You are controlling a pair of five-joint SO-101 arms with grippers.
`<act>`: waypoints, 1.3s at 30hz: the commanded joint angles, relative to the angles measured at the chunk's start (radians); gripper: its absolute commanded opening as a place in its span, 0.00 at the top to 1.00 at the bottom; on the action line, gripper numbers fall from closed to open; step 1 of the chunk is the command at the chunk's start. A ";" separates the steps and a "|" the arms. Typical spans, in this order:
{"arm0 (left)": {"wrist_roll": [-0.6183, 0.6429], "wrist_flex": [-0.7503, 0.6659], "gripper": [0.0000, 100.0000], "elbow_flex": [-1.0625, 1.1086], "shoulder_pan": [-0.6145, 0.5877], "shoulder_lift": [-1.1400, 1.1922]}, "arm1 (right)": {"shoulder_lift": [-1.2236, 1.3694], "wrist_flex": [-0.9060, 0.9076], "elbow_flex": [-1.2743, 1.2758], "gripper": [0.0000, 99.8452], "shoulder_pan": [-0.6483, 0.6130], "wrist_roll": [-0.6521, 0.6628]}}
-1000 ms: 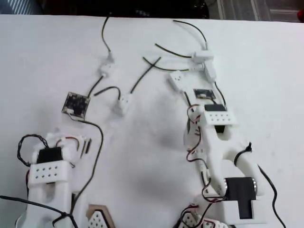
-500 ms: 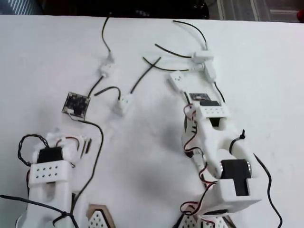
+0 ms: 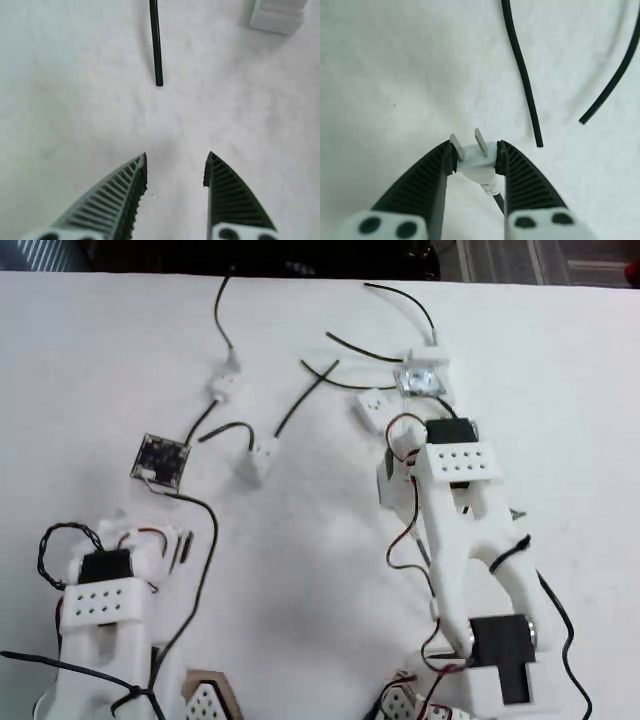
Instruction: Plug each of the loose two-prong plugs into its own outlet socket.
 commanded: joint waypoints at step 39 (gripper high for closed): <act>-0.011 -0.012 0.81 0.002 -0.007 -0.018 | -0.249 -0.447 0.341 0.97 0.246 -0.594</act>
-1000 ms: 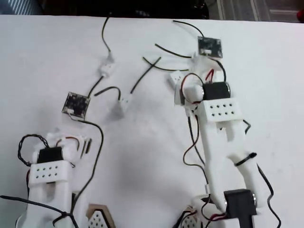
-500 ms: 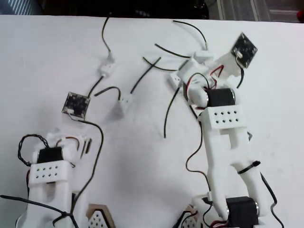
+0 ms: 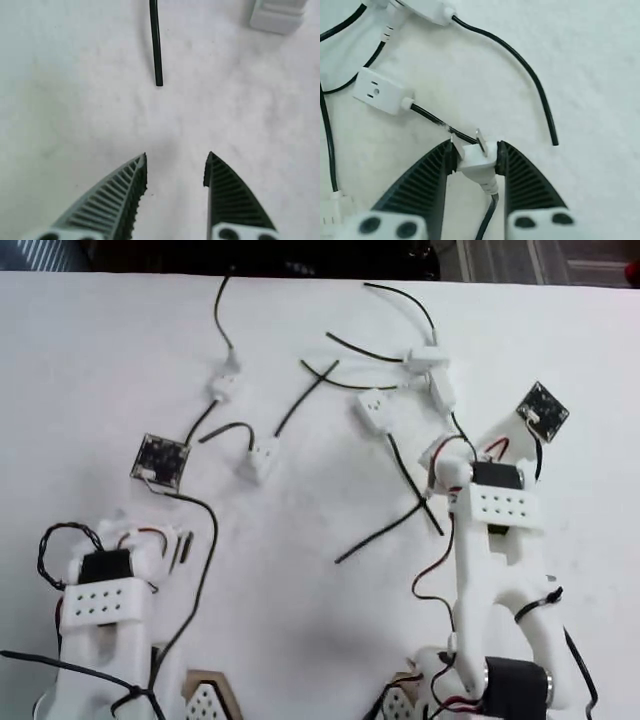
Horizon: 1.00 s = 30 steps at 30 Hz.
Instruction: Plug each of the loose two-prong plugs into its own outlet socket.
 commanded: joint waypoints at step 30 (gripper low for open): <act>-0.011 -0.012 0.81 0.002 -0.007 -0.018 | -0.328 0.441 0.037 0.78 0.088 1.771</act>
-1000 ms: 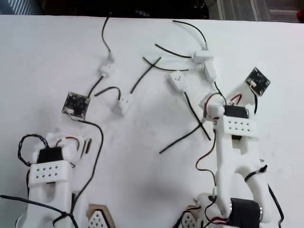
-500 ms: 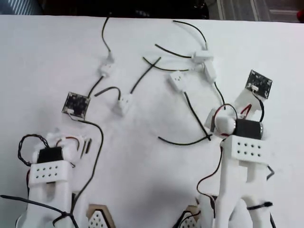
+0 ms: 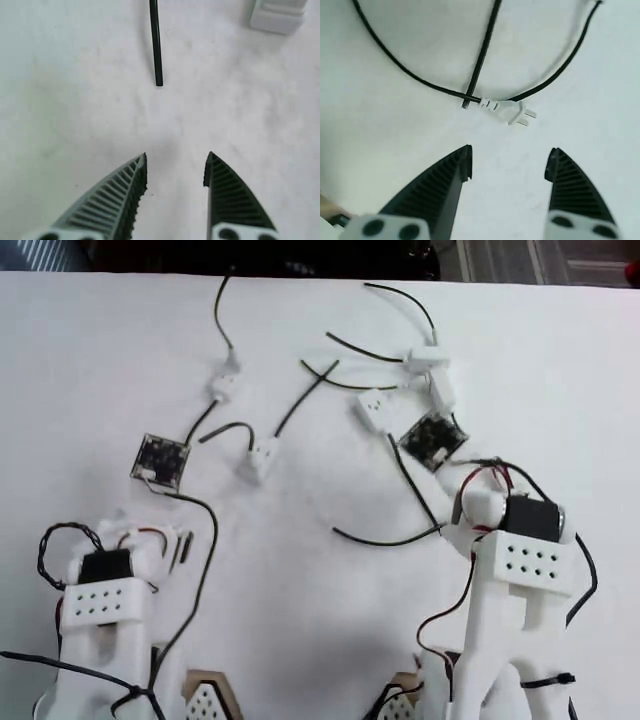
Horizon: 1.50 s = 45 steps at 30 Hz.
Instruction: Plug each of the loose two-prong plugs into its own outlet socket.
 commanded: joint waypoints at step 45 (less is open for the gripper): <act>-0.011 -0.017 0.81 0.002 -0.002 -0.018 | 0.782 -0.314 -0.216 0.99 0.090 0.514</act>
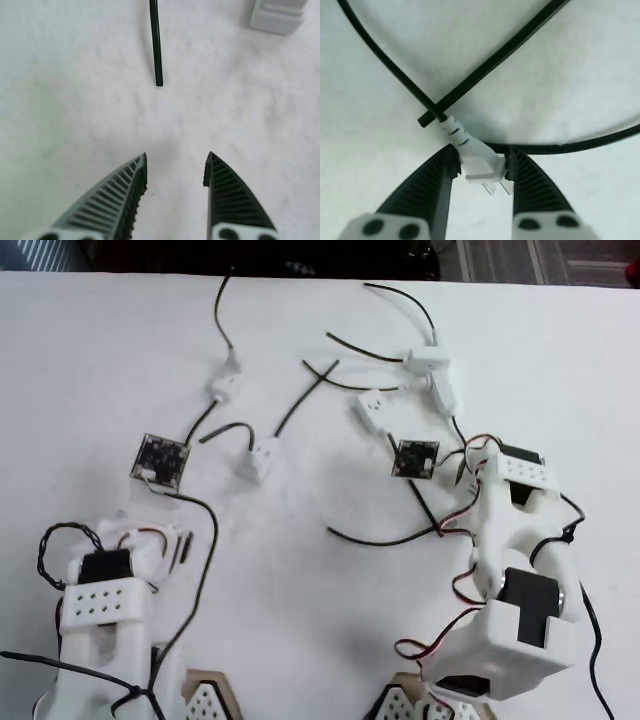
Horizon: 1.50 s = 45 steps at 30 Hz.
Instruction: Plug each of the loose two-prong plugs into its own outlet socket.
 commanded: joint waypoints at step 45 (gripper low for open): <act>-0.011 -0.011 0.81 0.002 -0.002 -0.018 | -0.277 0.117 0.071 0.96 -0.466 -1.389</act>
